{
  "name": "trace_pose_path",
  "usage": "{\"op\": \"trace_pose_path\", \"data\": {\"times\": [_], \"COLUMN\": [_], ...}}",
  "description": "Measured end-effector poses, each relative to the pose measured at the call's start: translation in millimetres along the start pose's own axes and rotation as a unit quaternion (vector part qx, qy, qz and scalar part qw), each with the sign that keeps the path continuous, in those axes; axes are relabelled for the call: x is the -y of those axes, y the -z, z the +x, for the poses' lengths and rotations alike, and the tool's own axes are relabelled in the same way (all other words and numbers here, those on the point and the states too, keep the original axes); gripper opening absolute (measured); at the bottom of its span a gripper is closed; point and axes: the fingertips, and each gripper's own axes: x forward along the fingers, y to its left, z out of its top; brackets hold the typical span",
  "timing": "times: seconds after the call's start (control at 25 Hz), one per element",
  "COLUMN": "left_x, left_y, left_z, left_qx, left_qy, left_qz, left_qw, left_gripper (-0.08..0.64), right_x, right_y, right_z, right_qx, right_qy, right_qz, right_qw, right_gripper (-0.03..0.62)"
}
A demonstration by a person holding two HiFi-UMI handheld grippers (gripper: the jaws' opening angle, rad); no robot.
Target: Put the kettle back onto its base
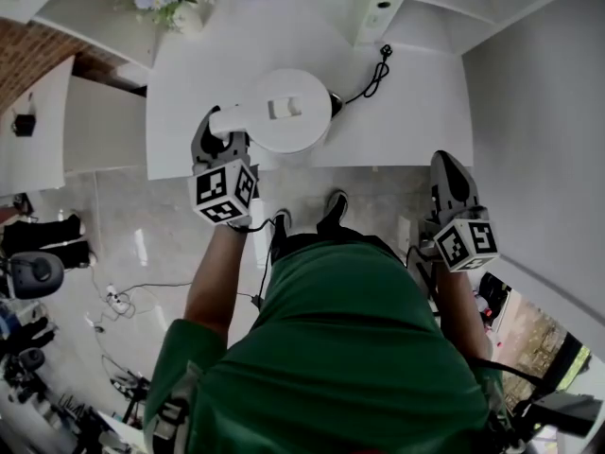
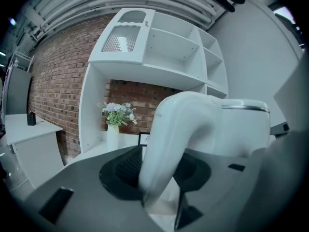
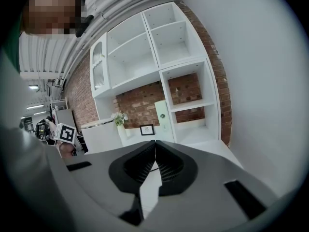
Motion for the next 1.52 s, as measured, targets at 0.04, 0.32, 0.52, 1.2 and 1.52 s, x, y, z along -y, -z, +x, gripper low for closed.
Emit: {"op": "trace_pose_path", "data": {"times": [0.04,0.32,0.52,1.2,1.52], "left_x": [1,11,17,16,15], "left_y": [2,10,16,32,35], "left_z": [2,12,21,29,33], "left_qx": [0.0,0.007,0.009,0.009,0.017], "left_qy": [-0.001,0.003,0.004,-0.021,-0.03], "left_qz": [-0.002,0.006,0.002,-0.005,0.002], "left_qw": [1.0,1.0,0.9999,0.9997,0.9994], "left_gripper": [0.167,0.167,0.167,0.167,0.166], "right_x": [1,10,18,27,22], "right_y": [1,6,9,16,19], "right_z": [1,0,-4,-6,-2], "right_qx": [-0.002,-0.013,-0.015,-0.035,-0.042], "right_qy": [0.0,0.002,0.005,-0.015,-0.03], "right_qz": [0.0,-0.002,0.001,0.0,-0.007], "right_qw": [1.0,1.0,1.0,0.999,0.999], "right_gripper": [0.021,0.021,0.021,0.021,0.021]}}
